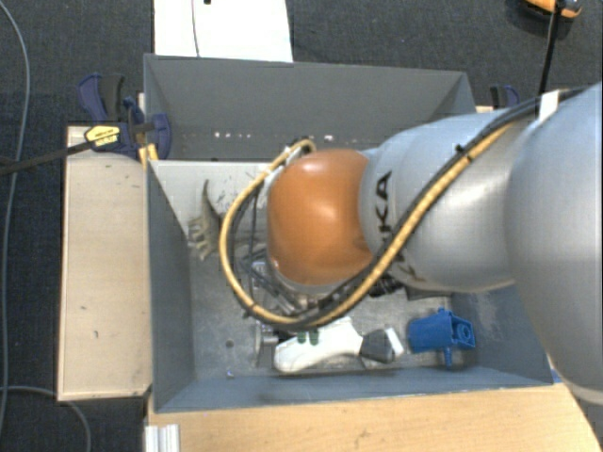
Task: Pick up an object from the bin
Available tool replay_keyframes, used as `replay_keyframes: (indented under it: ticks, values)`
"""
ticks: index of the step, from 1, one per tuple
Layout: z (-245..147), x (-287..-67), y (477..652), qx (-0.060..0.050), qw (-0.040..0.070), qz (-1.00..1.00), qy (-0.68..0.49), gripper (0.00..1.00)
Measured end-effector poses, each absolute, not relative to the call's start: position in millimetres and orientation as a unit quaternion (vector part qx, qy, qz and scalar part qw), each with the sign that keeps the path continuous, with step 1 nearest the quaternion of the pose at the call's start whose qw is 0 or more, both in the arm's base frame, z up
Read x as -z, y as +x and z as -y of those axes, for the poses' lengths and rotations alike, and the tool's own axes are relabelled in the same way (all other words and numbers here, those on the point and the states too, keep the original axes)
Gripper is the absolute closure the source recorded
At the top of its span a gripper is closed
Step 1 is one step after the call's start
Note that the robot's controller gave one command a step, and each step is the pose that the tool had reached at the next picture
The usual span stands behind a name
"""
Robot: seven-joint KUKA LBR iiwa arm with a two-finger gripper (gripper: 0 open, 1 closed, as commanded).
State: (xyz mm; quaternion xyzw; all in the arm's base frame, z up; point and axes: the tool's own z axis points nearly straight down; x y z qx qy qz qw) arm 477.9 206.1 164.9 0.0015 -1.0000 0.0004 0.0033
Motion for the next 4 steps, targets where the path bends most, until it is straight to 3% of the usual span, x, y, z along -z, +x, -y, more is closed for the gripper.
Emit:
replay_keyframes:
  ticks: [1, 2, 4]
  values:
    - [-205, -169, 480.2, 0.001, -0.001, 1.0, -0.001, 0.0]
    - [-153, -125, 496.5, 0.001, -0.002, 0.999, 0.05, 0.0]
    - [-87, -129, 484.2, 0.0, 0.0, 0.989, 0.148, 0.0]
